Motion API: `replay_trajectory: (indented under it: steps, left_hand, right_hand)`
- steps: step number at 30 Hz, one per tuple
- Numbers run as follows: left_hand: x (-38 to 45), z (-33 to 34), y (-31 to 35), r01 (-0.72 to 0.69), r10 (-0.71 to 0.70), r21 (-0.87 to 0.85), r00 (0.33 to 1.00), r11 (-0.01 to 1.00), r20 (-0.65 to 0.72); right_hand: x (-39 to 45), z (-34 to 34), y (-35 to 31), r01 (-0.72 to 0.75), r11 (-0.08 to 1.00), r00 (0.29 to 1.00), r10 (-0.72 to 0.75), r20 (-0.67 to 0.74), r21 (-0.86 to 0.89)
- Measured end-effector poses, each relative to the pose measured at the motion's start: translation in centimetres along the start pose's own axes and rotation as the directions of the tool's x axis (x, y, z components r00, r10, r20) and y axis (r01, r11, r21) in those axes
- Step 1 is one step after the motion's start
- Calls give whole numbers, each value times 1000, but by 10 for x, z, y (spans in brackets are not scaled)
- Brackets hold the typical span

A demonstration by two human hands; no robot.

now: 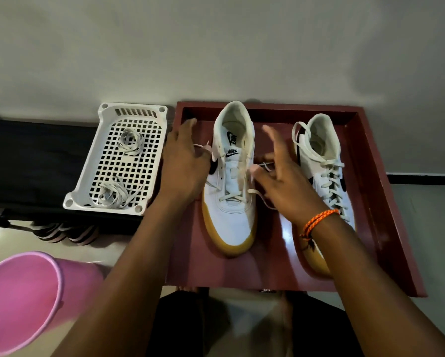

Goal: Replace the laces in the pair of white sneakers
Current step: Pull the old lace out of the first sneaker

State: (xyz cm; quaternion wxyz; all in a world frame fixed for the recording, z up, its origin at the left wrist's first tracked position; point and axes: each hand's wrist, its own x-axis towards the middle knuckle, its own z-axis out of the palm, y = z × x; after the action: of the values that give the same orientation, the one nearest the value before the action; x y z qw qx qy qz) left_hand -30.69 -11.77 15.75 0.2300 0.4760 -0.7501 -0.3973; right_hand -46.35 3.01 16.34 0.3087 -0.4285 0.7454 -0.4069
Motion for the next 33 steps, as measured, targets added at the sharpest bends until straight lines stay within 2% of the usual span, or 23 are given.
replay_trajectory:
  steps: [2, 4, 7, 10, 12, 15, 18, 21, 26, 28, 30, 33]
  left_hand:
    - [-2, 2, 1, -119, 120, 63, 993, 991, -11]
    - [-4, 3, 2, -216, 216, 64, 976, 974, 11]
    - [-8, 2, 7, -321, 298, 148, 941, 935, 159]
    - [-14, 4, 6, -357, 257, 232, 893, 905, 370]
    - [-16, 6, 4, -379, 249, 238, 863, 894, 439]
    - [-18, 8, 8, -343, 194, 254, 861, 904, 471]
    - [-20, 8, 11, -332, 172, 241, 842, 912, 512]
    - [-21, 9, 10, -323, 160, 234, 835, 917, 527]
    - [-22, 11, 12, -354, 214, 237, 859, 905, 465]
    - [-18, 5, 14, -341, 238, 176, 868, 924, 435]
    - [-12, -4, 11, -277, 231, 60, 886, 959, 403]
    - [-8, -13, 7, -43, 102, -159, 919, 986, 382]
  right_hand:
    - [2, -9, 3, -99, 995, 994, 100, 49, -17]
    - [2, -14, 9, -111, 988, 981, 126, 148, -103]
    - [-1, -13, 14, -69, 971, 964, 124, 237, -227]
    - [-1, -12, 12, 10, 976, 979, 34, 200, -216]
    - [1, -11, 8, 68, 983, 992, -49, 116, -170]
    - [-1, -11, 2, 129, 981, 988, -114, 105, -144]
    - [-6, -7, 3, 154, 965, 975, -114, 188, -212]
    - [-6, -2, 6, 144, 957, 978, -99, 185, -252]
    - [-5, 0, 4, 155, 955, 984, -126, 125, -252]
    - [-6, -1, 3, 137, 951, 989, -117, 90, -276]
    - [-5, -3, 3, 126, 948, 992, -117, 49, -292]
    - [-5, -4, 4, 128, 952, 992, -125, 31, -277]
